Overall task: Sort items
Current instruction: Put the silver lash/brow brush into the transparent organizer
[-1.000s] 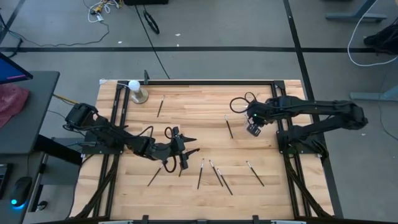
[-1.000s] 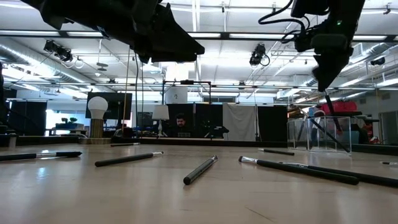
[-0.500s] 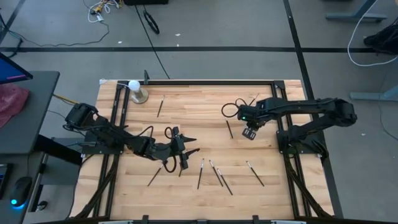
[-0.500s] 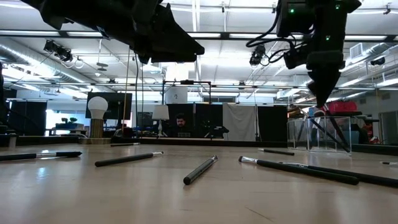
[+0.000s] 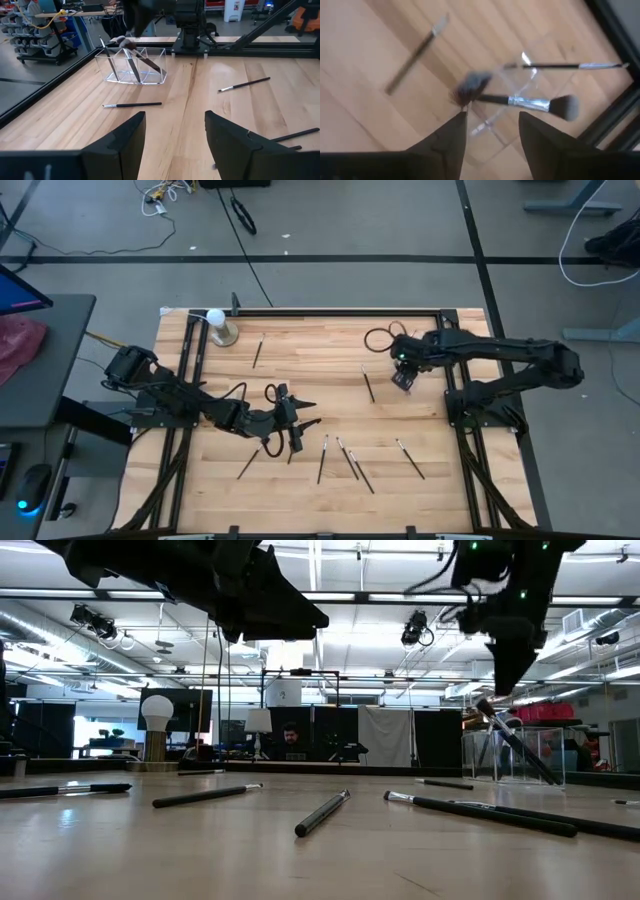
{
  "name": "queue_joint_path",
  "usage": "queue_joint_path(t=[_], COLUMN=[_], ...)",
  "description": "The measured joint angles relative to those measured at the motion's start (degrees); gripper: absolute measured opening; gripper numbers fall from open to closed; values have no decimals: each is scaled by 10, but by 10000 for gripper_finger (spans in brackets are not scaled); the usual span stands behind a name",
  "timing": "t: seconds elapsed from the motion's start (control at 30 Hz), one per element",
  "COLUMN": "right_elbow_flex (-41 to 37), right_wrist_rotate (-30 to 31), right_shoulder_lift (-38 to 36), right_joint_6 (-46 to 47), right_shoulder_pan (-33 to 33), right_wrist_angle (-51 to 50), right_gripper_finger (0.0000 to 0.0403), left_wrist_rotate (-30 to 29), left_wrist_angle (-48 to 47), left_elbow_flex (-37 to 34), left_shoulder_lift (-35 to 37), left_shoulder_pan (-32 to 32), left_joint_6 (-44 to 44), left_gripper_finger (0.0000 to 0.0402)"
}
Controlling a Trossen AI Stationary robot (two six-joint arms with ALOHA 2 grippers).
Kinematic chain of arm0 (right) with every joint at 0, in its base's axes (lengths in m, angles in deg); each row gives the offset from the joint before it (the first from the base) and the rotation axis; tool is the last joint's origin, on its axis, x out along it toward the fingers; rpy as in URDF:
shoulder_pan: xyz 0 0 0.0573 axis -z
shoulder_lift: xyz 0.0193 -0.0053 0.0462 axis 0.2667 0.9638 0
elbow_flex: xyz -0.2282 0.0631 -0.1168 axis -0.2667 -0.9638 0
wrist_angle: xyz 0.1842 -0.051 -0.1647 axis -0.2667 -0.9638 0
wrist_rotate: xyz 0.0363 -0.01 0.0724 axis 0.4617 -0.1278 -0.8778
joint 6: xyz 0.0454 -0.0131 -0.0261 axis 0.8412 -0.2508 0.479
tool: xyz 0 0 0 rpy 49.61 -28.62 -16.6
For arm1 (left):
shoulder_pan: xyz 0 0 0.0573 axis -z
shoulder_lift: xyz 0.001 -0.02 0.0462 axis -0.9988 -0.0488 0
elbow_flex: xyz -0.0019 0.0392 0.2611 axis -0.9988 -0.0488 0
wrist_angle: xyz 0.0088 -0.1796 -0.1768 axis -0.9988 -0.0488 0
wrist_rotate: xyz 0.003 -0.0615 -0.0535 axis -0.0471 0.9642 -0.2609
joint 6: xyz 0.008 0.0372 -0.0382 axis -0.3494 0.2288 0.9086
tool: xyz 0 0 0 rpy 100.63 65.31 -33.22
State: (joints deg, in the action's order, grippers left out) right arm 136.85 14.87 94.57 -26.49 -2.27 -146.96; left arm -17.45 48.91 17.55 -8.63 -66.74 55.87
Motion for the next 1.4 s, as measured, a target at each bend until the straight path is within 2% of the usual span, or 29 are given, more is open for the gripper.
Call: queue_joint_path(t=[0.17, 0.3, 0.43, 0.57, 0.67, 0.77, 0.87, 0.97, 1.4], right_elbow_flex=[21, 12, -24, -95, -156, -208, -245, -260, -263], right_wrist_rotate=[-1, 3, 36, 69, 72, 72, 73, 74, 73], right_shoulder_lift=[-52, -70, -54, -26, 1, 32, 59, 75, 71], right_joint_6=[23, 24, -6, -66, -97, -106, -106, -106, -140], right_shoulder_pan=[-47, -134, -256, -351, -397, -426, -445, -456, -459], right_wrist_angle=[44, 135, 276, 470, 618, 749, 846, 891, 896], right_gripper_finger=[177, 163, 150, 139, 132, 128, 125, 123, 123], left_wrist_rotate=[0, -3, -5, 11, 41, 37, -5, -42, -34], left_wrist_angle=[-9, -91, -286, -541, -648, -664, -663, -664, -663], left_elbow_flex=[0, 5, 44, 104, 118, 103, 84, 71, 68], left_shoulder_lift=[1, 20, 56, 66, 60, 57, 46, 21, -128], left_shoulder_pan=[3, 24, 67, 129, 187, 252, 307, 342, 316], left_joint_6=[2, 27, 134, 322, 454, 553, 650, 709, 852], left_gripper_finger=[206, 206, 205, 196, 186, 178, 172, 170, 169])
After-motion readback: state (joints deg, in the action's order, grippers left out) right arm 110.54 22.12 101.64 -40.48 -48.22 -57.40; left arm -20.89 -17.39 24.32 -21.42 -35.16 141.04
